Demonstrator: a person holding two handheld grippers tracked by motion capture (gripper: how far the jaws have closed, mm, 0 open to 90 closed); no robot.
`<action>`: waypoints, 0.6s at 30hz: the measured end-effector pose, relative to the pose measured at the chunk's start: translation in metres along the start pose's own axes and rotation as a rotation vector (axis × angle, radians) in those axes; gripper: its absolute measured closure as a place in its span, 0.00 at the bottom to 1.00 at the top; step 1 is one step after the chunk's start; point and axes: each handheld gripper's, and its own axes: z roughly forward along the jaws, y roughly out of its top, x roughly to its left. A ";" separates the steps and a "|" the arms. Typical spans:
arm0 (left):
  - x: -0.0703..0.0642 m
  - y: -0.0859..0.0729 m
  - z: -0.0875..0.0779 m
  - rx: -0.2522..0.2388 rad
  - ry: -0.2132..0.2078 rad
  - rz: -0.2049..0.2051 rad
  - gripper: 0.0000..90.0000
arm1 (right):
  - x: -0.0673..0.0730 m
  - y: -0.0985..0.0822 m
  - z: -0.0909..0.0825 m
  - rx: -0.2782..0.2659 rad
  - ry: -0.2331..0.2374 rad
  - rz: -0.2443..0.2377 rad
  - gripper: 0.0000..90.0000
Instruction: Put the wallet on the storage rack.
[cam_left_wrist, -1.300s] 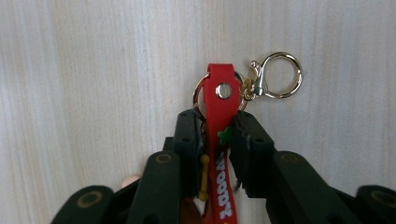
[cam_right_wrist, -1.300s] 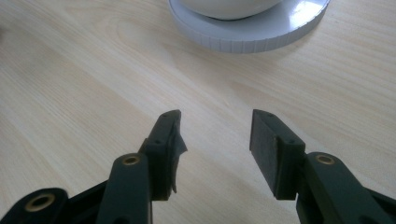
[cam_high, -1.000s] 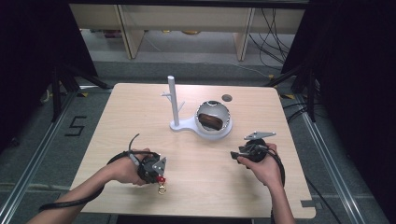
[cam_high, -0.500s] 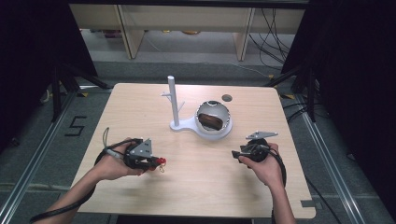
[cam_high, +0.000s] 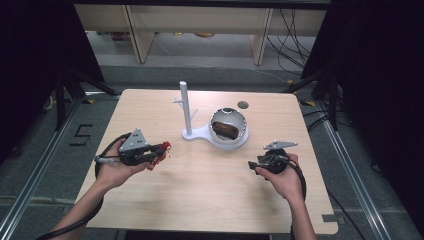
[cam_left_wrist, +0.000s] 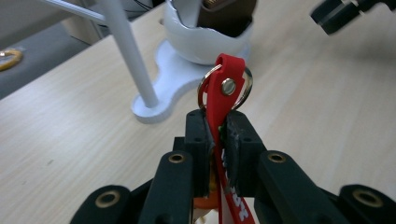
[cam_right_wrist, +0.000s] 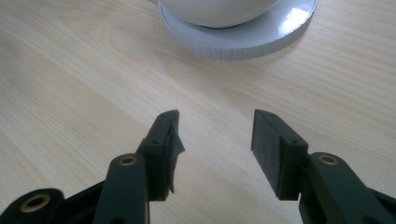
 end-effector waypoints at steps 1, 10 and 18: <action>0.001 0.000 0.000 -0.012 0.006 -0.012 0.89 | 0.000 0.000 0.000 -0.003 0.002 0.009 0.58; 0.013 0.004 0.007 -0.138 0.070 -0.086 0.89 | -0.001 -0.002 -0.002 -0.017 -0.002 0.008 0.58; 0.026 0.009 0.009 -0.174 0.086 -0.145 0.89 | 0.001 -0.002 -0.002 -0.009 -0.006 0.023 0.58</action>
